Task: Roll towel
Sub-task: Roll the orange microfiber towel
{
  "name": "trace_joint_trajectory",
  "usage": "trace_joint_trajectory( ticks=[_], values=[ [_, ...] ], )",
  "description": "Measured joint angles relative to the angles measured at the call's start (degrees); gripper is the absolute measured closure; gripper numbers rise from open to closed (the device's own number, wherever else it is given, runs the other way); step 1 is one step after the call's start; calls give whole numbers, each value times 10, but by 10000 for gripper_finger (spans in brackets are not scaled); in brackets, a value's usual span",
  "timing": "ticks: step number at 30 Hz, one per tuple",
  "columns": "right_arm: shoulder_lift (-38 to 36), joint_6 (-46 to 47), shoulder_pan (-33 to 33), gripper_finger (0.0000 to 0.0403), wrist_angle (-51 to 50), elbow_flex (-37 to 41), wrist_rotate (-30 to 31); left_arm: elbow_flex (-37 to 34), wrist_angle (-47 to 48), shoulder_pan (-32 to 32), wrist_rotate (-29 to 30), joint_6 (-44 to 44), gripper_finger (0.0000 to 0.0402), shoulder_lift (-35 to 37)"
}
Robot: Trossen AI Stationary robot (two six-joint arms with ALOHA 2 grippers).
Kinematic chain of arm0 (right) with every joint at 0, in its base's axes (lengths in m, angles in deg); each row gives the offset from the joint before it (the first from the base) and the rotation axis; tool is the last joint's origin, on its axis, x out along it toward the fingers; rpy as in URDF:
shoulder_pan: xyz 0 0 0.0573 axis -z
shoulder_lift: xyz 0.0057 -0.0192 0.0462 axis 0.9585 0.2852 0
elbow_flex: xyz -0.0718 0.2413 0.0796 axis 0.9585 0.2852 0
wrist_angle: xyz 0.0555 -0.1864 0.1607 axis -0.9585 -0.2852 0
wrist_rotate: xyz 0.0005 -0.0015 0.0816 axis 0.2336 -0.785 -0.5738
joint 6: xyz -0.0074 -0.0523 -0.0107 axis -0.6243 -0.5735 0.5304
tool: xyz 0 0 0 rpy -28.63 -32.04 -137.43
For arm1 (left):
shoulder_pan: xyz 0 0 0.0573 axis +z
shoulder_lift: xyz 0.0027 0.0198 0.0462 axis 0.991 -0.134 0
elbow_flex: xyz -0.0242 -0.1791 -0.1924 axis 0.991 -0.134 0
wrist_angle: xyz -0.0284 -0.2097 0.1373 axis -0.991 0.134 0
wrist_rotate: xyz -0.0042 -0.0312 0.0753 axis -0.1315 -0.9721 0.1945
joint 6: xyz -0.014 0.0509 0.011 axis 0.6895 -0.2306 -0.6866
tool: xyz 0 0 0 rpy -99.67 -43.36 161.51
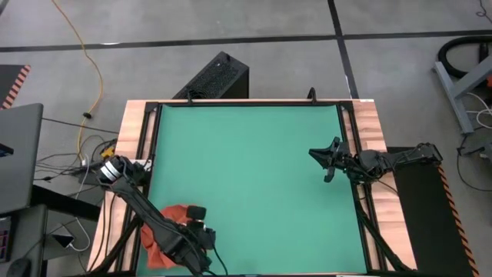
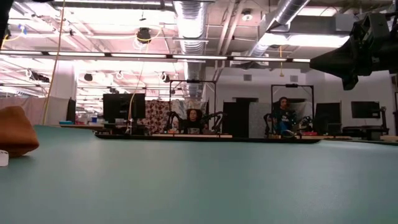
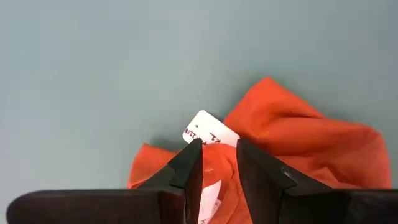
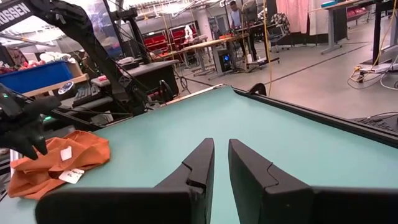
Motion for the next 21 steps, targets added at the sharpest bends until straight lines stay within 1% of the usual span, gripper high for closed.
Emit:
trace_joint_trajectory(
  ticks=[7,12,14,18,21],
  values=[
    [0,-2,0,330,0,0,0,-4,-4,0,-20,9,313,-30],
    [1,-2,0,330,0,0,0,-4,-6,0,-71,38,313,-66],
    [1,-2,0,330,0,0,0,-4,-5,0,-81,58,313,-78],
    [1,-2,0,330,0,0,0,0,-3,0,-86,88,313,-91],
    [1,-2,0,330,0,0,0,0,27,0,-77,119,313,-93]
  ],
)
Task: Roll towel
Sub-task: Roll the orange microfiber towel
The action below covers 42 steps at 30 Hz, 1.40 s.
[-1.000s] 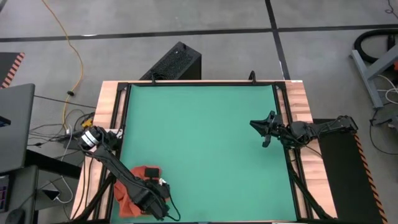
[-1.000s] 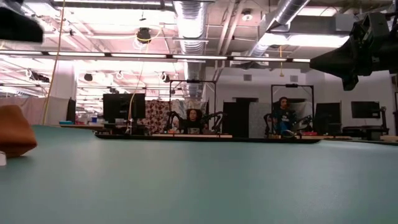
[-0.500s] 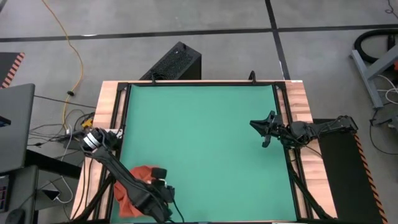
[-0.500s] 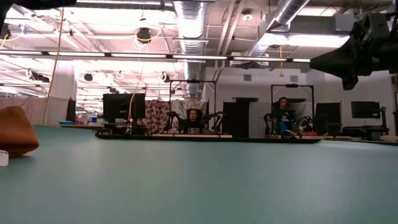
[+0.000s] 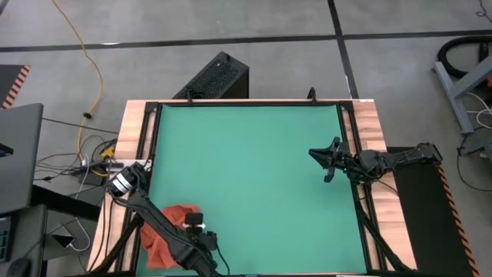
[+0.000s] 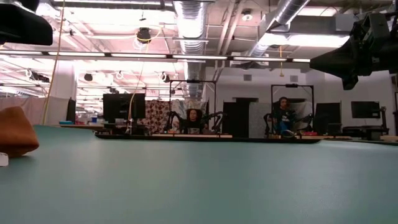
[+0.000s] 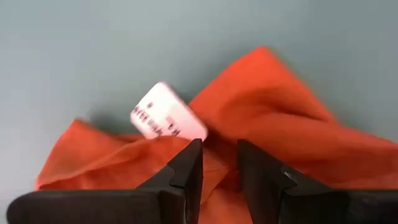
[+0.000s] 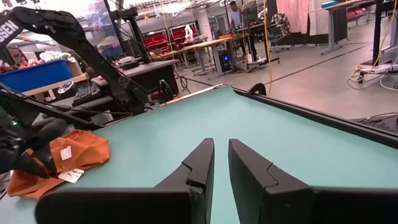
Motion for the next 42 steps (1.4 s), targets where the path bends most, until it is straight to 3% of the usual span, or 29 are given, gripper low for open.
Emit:
trace_joint_trajectory(
  ticks=[19,27,32,37,42],
  values=[
    [0,0,0,330,0,0,0,0,74,1,33,30,315,0],
    [0,0,0,330,0,0,0,0,84,1,33,31,394,-1],
    [0,0,0,330,1,0,0,0,88,14,35,47,401,0],
    [0,0,0,330,17,1,0,31,103,31,87,33,401,12],
    [0,-5,0,330,52,3,-44,135,164,52,198,-37,401,14]
  ],
)
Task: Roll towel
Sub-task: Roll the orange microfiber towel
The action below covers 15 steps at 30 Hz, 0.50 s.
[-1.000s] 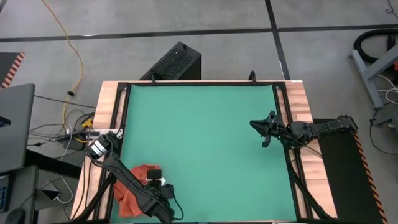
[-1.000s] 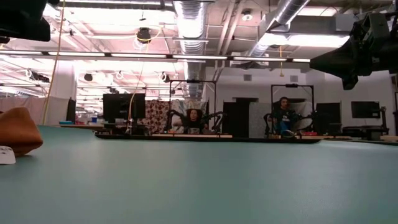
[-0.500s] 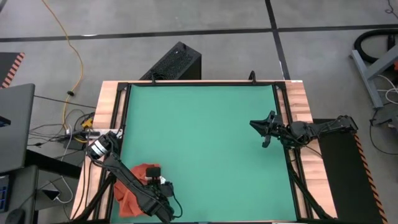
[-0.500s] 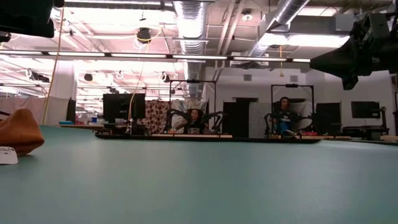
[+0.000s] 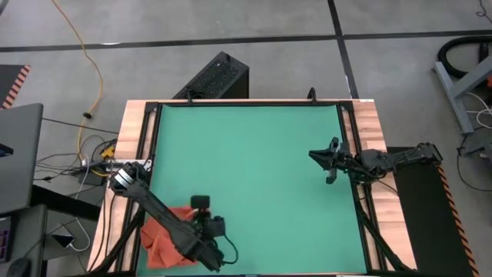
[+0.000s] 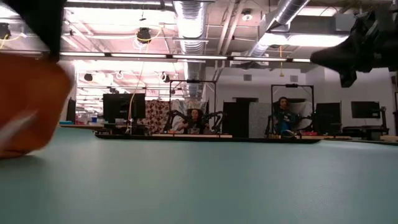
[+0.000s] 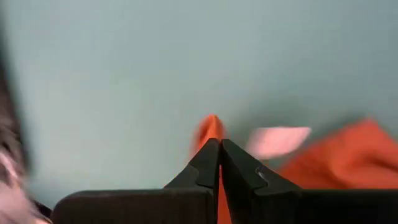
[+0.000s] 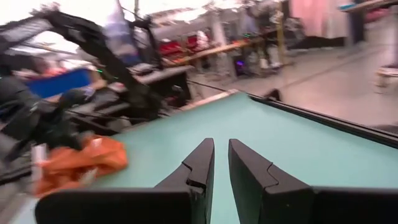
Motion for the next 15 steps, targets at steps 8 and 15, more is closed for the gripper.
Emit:
trace_joint_trajectory(
  ticks=[8,15],
  values=[
    [0,-25,0,330,57,-1,-45,216,8,86,164,-297,401,1],
    [0,-24,-1,330,69,-2,-107,301,-135,194,160,-571,402,34]
  ],
)
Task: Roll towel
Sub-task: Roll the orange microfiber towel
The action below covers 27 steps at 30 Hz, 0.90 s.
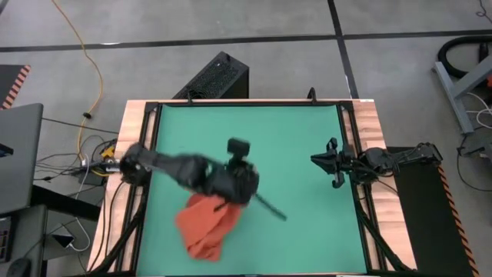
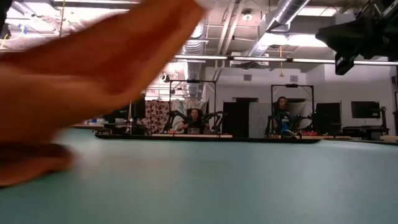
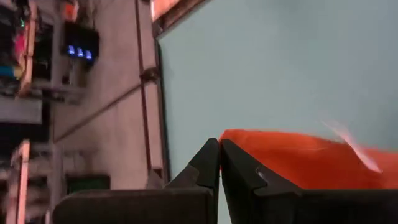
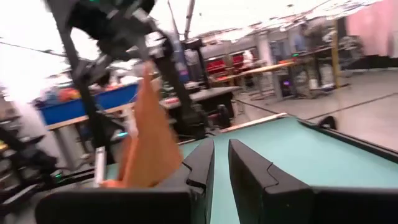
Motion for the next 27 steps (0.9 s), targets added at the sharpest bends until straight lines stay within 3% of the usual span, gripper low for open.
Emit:
trace_joint_trajectory(
  ticks=[3,6,13,17,19,20,24,27],
  values=[
    [0,0,-1,330,-1,0,-28,13,-49,48,-69,-69,401,13],
    [0,0,-1,330,-2,0,-38,16,-94,88,-184,-89,401,24],
    [8,-6,0,330,-14,-1,-45,16,-126,120,-606,-15,401,40],
    [24,-19,-2,330,-19,-1,-45,16,-140,92,-815,138,401,38],
    [37,-20,-5,330,-18,-1,-45,17,-96,61,-814,206,401,38],
    [44,-19,-7,330,-18,-1,-45,16,-52,43,-772,222,401,38],
    [94,-19,-18,330,14,-1,-56,10,129,-30,-508,277,401,33],
    [159,-17,-31,330,50,-1,-57,-16,163,-62,-409,344,401,36]
  ],
)
